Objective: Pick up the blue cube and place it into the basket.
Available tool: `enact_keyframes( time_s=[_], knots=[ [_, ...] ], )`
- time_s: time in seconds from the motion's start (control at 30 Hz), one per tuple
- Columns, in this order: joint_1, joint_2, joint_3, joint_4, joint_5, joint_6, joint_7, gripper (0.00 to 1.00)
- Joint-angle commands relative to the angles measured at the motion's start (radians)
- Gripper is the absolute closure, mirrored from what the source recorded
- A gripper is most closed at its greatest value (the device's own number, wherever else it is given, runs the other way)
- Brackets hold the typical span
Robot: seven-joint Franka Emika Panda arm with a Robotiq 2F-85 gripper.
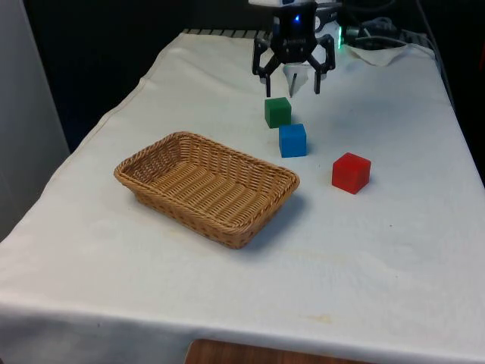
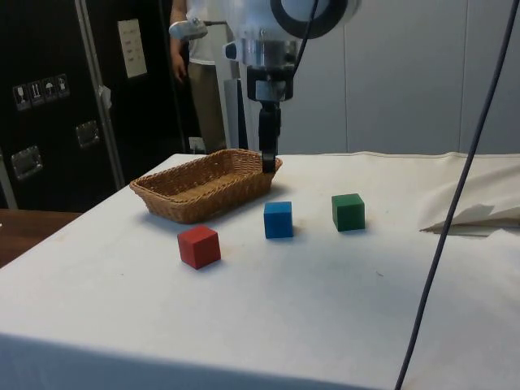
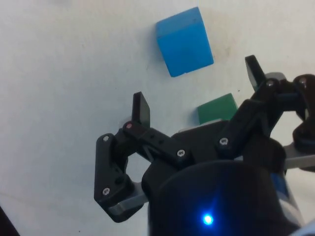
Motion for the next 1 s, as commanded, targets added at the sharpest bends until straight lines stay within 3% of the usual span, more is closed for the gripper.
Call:
enact_keyframes(
  time_s=[0.0, 0.7, 0.97],
  knots=[
    [0.0, -0.002, 0.0, -0.002, 0.003, 0.003, -0.002, 0.0],
    [0.0, 0.106, 0.0, 0.021, 0.0, 0.031, 0.0, 0.0],
    [-0.001, 0.152, 0.013, 0.027, 0.017, 0.057, -0.006, 0.0]
  ],
)
